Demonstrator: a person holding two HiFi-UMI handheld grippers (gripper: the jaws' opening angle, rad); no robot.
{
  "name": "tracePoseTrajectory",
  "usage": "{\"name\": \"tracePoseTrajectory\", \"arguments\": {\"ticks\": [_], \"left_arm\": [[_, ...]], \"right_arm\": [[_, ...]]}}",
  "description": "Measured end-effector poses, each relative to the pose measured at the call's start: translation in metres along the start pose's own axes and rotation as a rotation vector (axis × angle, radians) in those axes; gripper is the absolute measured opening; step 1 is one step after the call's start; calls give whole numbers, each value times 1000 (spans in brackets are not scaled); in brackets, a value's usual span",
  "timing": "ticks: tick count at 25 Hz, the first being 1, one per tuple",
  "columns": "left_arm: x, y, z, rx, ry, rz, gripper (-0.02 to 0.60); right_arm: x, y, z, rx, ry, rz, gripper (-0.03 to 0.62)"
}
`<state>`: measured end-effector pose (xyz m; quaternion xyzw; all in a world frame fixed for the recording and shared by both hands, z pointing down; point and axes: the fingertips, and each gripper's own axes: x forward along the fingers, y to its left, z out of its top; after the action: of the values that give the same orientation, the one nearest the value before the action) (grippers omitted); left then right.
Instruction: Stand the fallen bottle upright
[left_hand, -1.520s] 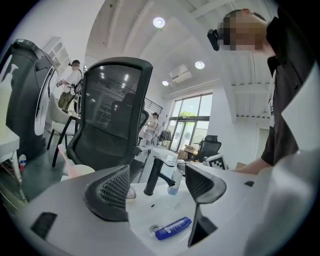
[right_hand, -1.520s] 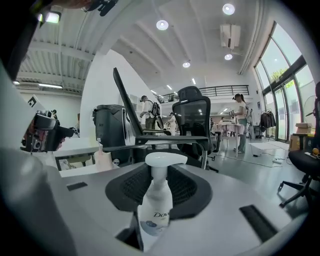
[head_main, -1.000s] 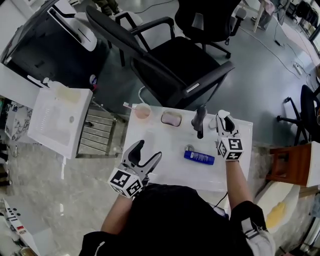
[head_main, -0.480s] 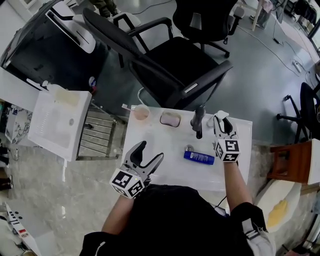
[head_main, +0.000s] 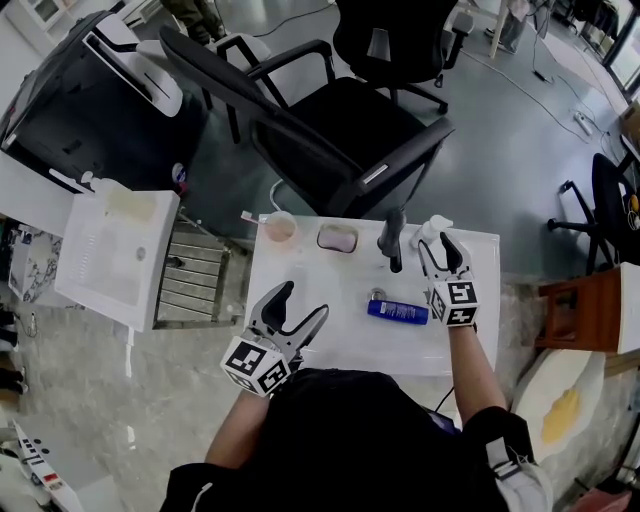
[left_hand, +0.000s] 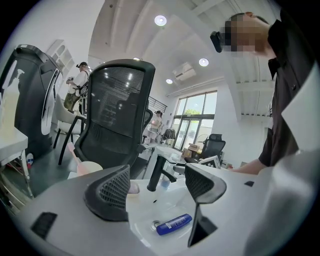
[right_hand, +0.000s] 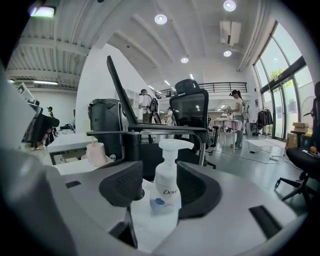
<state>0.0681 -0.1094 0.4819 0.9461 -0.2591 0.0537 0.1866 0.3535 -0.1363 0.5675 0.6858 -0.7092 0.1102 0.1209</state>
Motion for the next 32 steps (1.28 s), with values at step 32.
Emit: {"name": "tracePoseTrajectory", "arguments": {"ticks": [32], "left_arm": [[-24,14,-24,-49,30,56,357]], "right_arm": [[-47,143,-194,-555,677,707,266]]}}
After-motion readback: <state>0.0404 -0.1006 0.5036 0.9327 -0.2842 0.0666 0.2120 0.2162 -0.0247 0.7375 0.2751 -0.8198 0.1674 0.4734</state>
